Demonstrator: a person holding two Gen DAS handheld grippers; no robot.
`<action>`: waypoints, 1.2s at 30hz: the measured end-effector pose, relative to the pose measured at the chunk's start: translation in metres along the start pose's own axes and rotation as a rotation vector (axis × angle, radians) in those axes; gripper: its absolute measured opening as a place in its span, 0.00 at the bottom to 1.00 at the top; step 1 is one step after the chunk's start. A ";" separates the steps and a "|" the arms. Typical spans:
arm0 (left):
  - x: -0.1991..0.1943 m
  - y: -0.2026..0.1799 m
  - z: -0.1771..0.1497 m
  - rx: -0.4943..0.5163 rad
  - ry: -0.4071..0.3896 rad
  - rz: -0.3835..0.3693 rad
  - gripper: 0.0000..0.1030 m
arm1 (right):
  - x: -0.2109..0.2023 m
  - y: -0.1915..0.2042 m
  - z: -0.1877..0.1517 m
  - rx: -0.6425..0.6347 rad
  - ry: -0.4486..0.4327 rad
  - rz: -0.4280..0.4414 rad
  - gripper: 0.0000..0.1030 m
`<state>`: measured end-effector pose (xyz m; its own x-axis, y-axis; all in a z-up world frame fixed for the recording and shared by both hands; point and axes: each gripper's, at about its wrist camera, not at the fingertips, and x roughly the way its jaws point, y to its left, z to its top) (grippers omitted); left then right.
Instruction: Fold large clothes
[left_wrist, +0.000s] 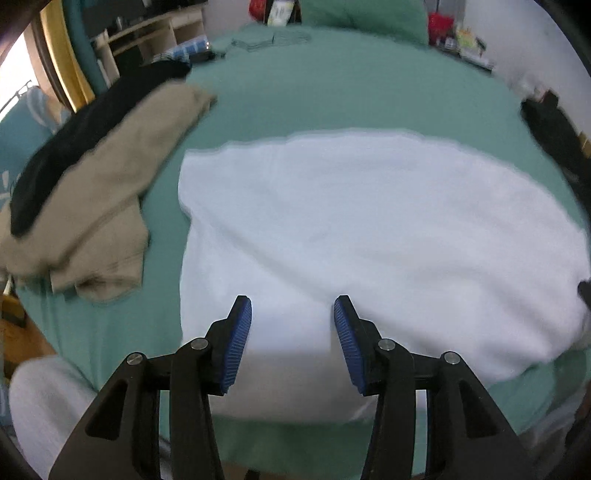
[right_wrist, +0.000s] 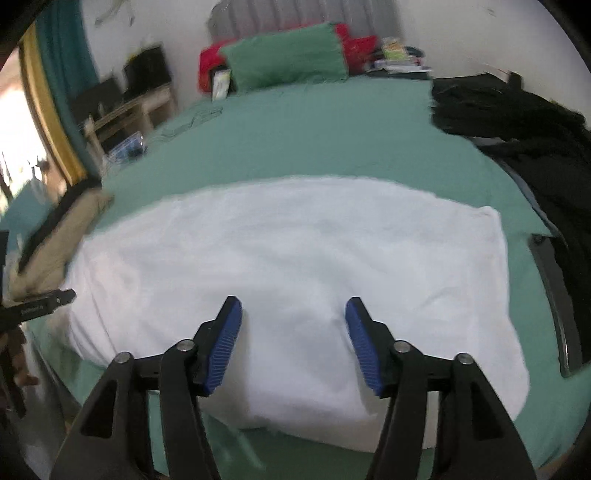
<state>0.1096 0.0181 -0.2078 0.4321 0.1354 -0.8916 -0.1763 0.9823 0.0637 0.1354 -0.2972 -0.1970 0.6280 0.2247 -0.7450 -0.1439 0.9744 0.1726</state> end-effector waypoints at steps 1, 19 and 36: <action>0.002 0.002 -0.005 0.010 0.000 0.004 0.50 | 0.007 0.002 -0.004 -0.017 0.032 -0.021 0.69; -0.057 0.013 -0.002 -0.011 -0.253 -0.071 0.64 | -0.067 -0.061 -0.062 0.344 -0.034 0.003 0.83; -0.028 -0.110 0.016 0.086 -0.181 -0.360 0.64 | -0.001 -0.082 -0.037 0.571 -0.025 0.252 0.87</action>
<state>0.1305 -0.0915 -0.1823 0.6027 -0.2060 -0.7709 0.0858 0.9772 -0.1941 0.1188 -0.3774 -0.2343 0.6466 0.4408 -0.6226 0.1372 0.7356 0.6634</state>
